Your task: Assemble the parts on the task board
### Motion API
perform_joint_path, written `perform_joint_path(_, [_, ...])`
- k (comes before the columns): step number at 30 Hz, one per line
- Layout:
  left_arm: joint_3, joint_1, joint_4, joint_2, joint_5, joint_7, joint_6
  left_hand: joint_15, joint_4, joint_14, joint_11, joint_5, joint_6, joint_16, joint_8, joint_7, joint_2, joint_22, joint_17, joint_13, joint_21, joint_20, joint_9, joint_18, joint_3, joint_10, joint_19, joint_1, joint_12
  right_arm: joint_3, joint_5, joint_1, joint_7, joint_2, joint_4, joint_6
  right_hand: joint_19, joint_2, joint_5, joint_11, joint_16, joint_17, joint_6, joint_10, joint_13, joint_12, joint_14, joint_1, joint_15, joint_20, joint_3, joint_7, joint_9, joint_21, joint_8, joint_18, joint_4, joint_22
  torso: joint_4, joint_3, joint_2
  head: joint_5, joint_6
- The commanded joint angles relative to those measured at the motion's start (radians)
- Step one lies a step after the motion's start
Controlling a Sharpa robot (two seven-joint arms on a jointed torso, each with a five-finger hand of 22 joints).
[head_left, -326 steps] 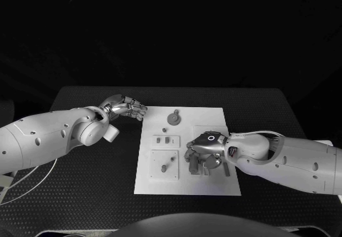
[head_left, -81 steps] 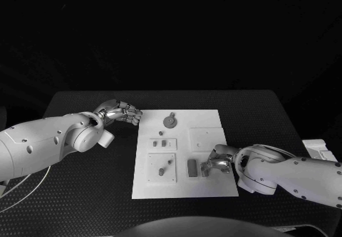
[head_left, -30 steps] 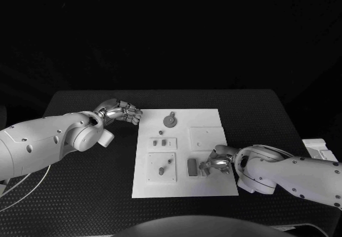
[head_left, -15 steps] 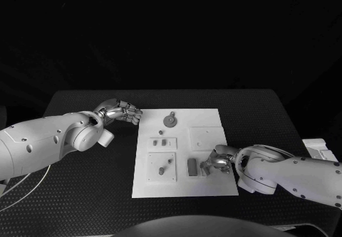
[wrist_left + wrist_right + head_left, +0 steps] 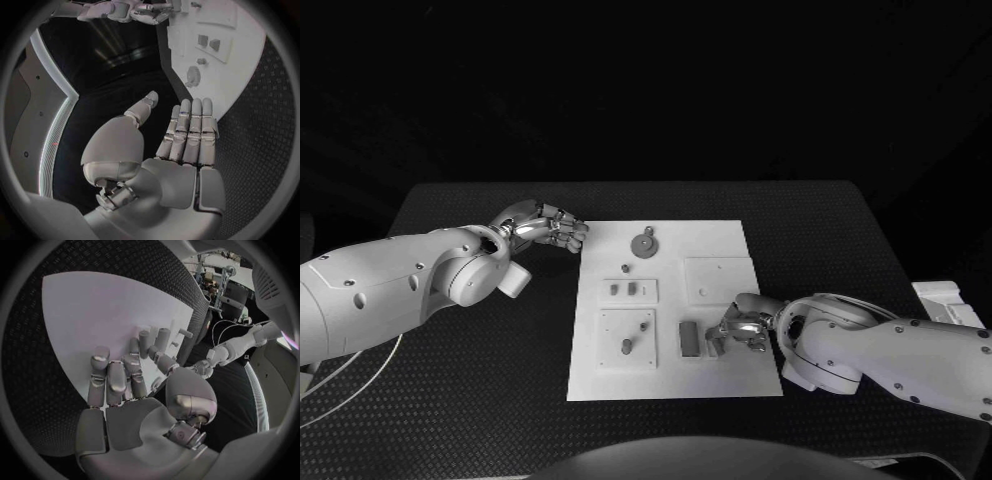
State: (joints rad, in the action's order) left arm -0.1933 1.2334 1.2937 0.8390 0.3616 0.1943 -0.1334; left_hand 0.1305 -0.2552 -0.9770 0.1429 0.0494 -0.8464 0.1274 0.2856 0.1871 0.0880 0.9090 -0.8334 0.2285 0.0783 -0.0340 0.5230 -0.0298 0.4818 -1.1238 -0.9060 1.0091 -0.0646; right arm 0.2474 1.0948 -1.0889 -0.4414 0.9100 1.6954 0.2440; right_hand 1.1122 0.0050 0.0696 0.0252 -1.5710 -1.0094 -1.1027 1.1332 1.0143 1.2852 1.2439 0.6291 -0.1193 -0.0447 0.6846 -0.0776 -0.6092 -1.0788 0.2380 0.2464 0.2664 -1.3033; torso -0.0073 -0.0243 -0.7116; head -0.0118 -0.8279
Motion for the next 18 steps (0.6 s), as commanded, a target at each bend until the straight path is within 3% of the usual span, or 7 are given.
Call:
perform_joint_path(1, [0.000,0.000,0.002,-0.001,0.004,0.007,0.012,0.000,0.007,0.005,0.001,0.001,0.008,0.004,-0.001,-0.001,0.004,0.002,0.001,-0.002,0.000,0.003,0.000,-0.020,0.000,0.006,0.006,-0.001,-0.007,0.000,0.023,0.001,0.024,0.000,0.004,-0.017,0.002,-0.016,-0.002,0.005,0.005,-0.001,-0.007,0.011,0.004,-0.006,0.007,-0.017,-0.003,-0.002,-0.002,0.000,0.003,0.000,0.004,0.015,-0.002,-0.001,0.0002,-0.0006,0.000,0.000,0.000])
perform_joint_path(7, [0.000,0.000,0.002,-0.001,0.004,0.006,0.013,0.000,0.008,0.006,0.001,0.001,0.008,0.004,-0.001,-0.001,0.004,0.002,0.001,-0.002,0.000,0.003,0.000,-0.020,0.000,0.006,0.006,-0.001,-0.007,0.000,0.043,0.001,0.026,0.000,0.004,-0.010,0.009,-0.102,-0.001,0.007,0.008,-0.003,-0.011,0.015,0.010,-0.013,0.011,-0.060,-0.005,-0.007,0.015,0.003,0.013,0.005,0.005,0.015,-0.053,0.001,-0.0001,-0.0001,0.000,0.000,0.001])
perform_joint_path(9, [0.000,0.000,0.001,-0.001,0.004,0.007,0.013,0.000,0.008,0.006,0.001,0.001,0.008,0.004,-0.001,-0.001,0.004,0.002,0.001,-0.002,0.000,0.003,0.000,-0.020,0.000,0.006,0.007,-0.001,-0.007,0.000,0.043,0.001,0.027,0.000,0.005,-0.010,0.011,-0.118,-0.002,0.007,0.008,-0.004,-0.011,0.018,0.014,-0.013,0.012,-0.067,-0.005,-0.009,0.023,0.003,0.016,0.006,0.006,0.015,-0.072,0.000,0.0002,0.0001,0.000,0.001,0.000])
perform_joint_path(18, [0.000,0.000,0.001,-0.001,0.005,0.006,0.013,0.000,0.008,0.006,0.001,0.001,0.008,0.004,-0.001,-0.001,0.004,0.002,0.001,-0.002,0.000,0.003,0.000,-0.020,0.000,0.006,0.007,0.000,-0.006,0.000,0.044,0.001,0.033,0.002,0.003,-0.018,0.013,-0.141,-0.002,0.008,0.009,-0.004,-0.010,0.019,0.016,-0.017,0.013,-0.069,-0.006,-0.011,0.034,0.002,0.019,0.006,0.007,0.015,-0.093,-0.001,-0.0005,-0.0002,0.000,0.000,-0.001])
